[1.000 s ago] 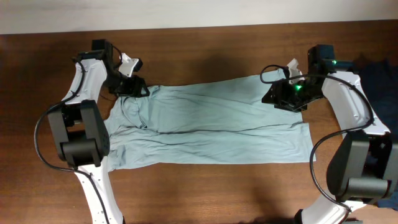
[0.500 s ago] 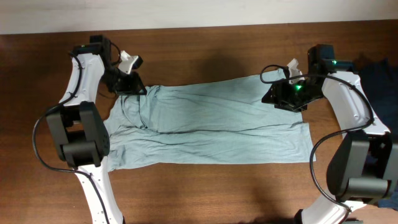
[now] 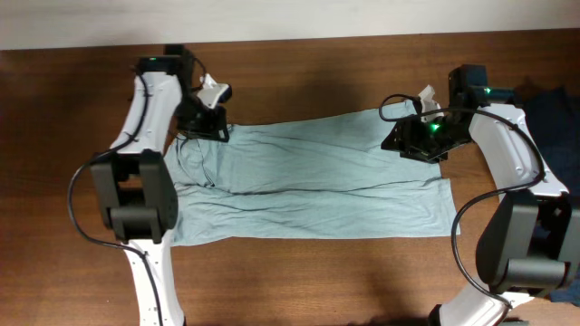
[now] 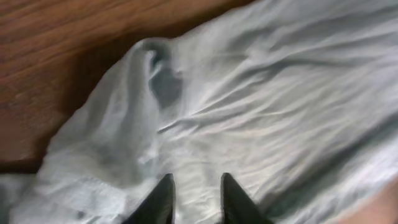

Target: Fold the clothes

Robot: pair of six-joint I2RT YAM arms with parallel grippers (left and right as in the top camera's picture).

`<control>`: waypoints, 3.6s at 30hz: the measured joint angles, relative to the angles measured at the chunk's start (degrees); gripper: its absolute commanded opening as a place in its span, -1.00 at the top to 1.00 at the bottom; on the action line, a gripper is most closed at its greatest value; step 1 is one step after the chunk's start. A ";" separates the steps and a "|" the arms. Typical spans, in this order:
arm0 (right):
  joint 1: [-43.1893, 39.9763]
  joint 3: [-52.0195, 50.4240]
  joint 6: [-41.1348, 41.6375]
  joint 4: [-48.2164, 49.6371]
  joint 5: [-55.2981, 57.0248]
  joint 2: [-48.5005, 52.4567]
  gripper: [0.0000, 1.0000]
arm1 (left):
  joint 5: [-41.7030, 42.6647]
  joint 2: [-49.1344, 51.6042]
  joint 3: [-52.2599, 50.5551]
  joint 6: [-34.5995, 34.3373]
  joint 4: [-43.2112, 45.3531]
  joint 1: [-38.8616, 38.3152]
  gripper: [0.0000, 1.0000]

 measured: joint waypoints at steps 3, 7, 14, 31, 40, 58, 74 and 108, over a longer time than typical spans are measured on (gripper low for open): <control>0.00 0.00 0.02 -0.07 0.00 0.00 -0.15 | -4.90 0.00 0.00 -2.34 0.81 -0.13 -0.16; 0.00 0.00 0.02 -0.07 0.00 0.00 -0.16 | -7.06 0.00 0.00 -2.78 3.87 2.36 -0.51; 0.00 0.00 0.02 -0.09 0.00 0.00 -0.15 | -4.26 0.00 0.00 1.46 6.71 4.42 -0.58; 0.00 0.00 0.07 -0.35 0.28 0.00 -0.17 | -1.25 5.46 1.40 4.61 4.22 4.15 0.28; 0.00 0.00 0.02 -0.39 1.09 0.00 -0.17 | -1.25 5.46 8.52 4.61 -0.07 4.15 0.34; 0.00 0.00 0.00 -0.48 1.11 0.00 -0.16 | -4.52 5.46 8.52 4.59 2.62 4.15 -0.17; 0.00 0.00 0.02 -0.76 1.11 0.00 -0.16 | -3.63 7.41 8.52 4.68 1.05 4.15 0.70; 0.00 0.00 0.02 -0.79 1.55 0.00 -0.17 | -8.85 7.67 21.59 -0.98 -19.54 -13.79 0.38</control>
